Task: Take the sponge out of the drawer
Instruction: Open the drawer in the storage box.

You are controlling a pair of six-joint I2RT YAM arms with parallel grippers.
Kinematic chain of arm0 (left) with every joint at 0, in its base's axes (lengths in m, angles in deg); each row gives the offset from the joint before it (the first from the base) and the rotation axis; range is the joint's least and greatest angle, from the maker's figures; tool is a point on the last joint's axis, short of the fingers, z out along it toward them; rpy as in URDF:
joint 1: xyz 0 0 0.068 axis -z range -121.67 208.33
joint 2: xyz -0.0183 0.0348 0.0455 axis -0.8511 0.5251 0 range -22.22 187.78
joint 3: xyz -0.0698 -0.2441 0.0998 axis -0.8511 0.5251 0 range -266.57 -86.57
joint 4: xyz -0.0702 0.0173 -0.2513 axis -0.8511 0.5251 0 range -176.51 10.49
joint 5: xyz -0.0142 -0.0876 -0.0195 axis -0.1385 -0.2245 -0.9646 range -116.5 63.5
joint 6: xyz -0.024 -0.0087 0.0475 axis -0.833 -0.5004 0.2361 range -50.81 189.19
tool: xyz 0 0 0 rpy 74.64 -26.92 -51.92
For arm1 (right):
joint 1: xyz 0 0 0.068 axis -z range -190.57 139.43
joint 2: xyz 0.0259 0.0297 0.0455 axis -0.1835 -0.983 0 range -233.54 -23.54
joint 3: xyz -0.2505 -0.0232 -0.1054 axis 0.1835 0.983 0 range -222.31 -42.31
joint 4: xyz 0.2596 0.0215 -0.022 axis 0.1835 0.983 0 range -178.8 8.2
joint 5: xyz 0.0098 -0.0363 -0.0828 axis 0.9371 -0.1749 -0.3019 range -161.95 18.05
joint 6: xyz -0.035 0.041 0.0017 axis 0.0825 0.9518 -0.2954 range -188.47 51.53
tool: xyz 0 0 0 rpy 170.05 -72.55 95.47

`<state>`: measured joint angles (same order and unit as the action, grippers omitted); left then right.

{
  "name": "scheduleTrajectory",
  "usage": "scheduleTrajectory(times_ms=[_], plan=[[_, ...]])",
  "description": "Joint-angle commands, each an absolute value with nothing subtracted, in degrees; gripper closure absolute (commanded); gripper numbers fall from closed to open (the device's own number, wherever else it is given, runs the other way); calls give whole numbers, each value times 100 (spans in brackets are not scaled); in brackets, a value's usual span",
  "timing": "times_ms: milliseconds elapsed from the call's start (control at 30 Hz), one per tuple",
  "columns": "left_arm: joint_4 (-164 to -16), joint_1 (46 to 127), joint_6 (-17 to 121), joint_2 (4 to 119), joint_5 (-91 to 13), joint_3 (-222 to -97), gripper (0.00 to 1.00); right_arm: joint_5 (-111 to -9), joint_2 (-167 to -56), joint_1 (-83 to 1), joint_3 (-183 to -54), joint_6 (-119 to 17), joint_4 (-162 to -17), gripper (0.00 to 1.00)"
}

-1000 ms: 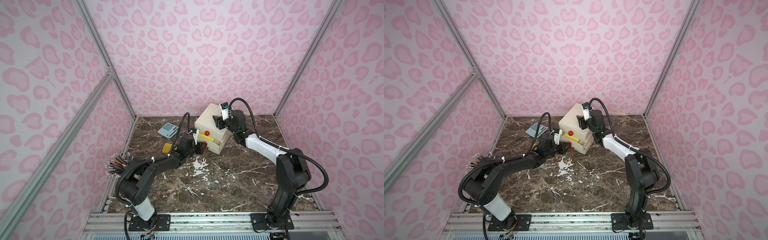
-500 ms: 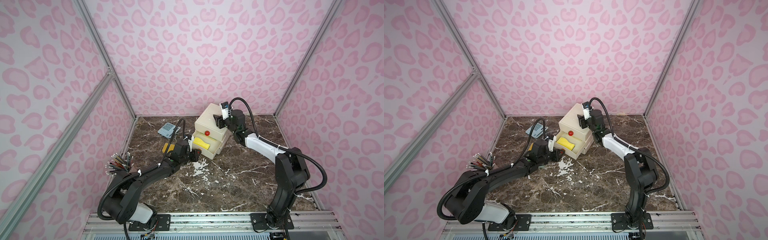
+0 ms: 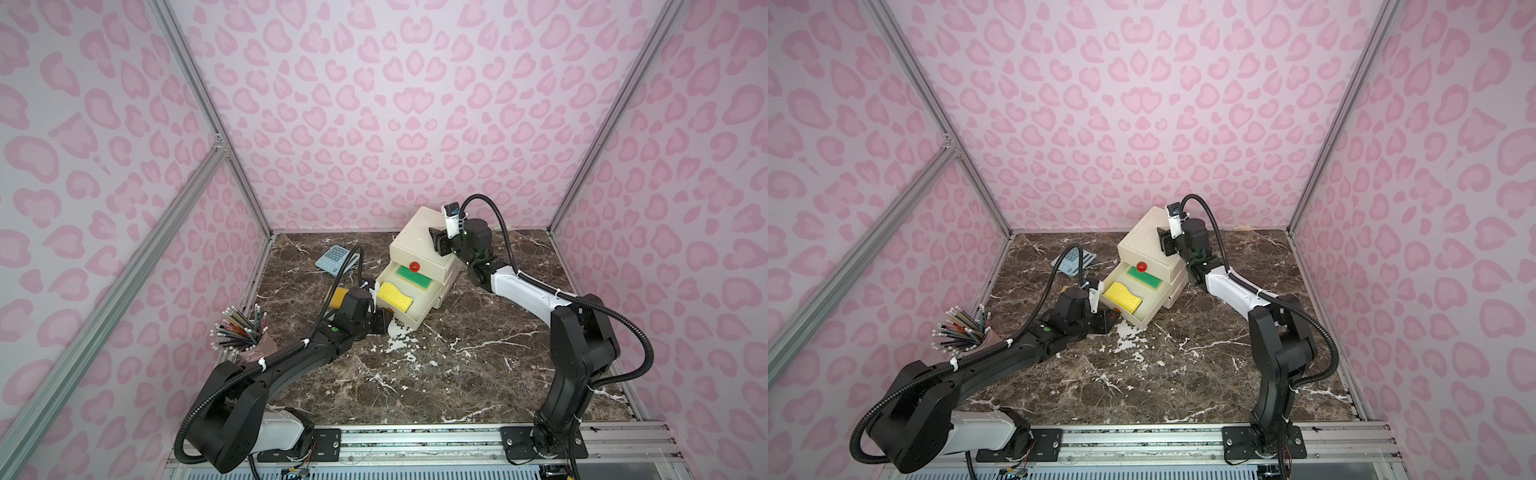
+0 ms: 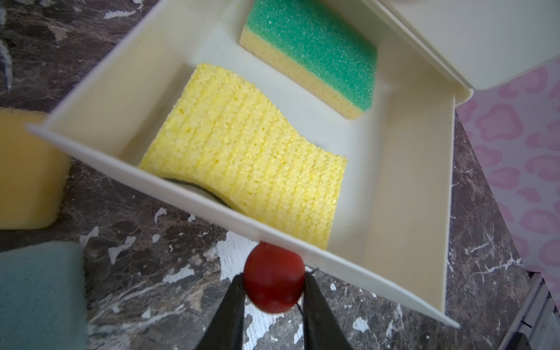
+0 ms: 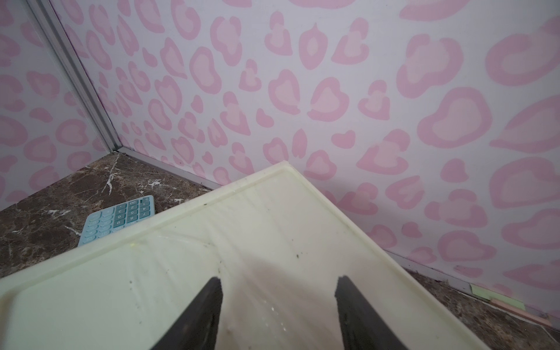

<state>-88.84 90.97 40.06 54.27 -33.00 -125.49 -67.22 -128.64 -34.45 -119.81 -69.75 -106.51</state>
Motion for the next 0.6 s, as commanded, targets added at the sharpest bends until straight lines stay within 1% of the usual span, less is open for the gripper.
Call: scheduleTrajectory(times_ms=[0, 233, 400, 500, 533, 567], plan=[[-8553, 9093, 3804, 5438, -3050, -12416, 97, -6804, -12980, -3389, -11887, -6847, -9940, 38], [-8427, 9155, 3804, 5496, -3016, -12507, 97, -6790, -13006, -3347, -11874, -6838, -9995, 38], [-8099, 9173, 3981, 5205, -2928, -12675, 97, -6817, -12997, -3308, -11822, -6838, -10009, 38], [-7863, 9190, 4223, 4789, -2873, -12830, 91, -6808, -12989, -3290, -11799, -6829, -10031, 38], [-7734, 9190, 4326, 4637, -2840, -12917, 89, -6803, -12980, -3291, -11788, -6838, -10028, 38], [-7605, 9190, 4430, 4502, -2794, -13017, 84, -6808, -12980, -3289, -11782, -6838, -10030, 38]])
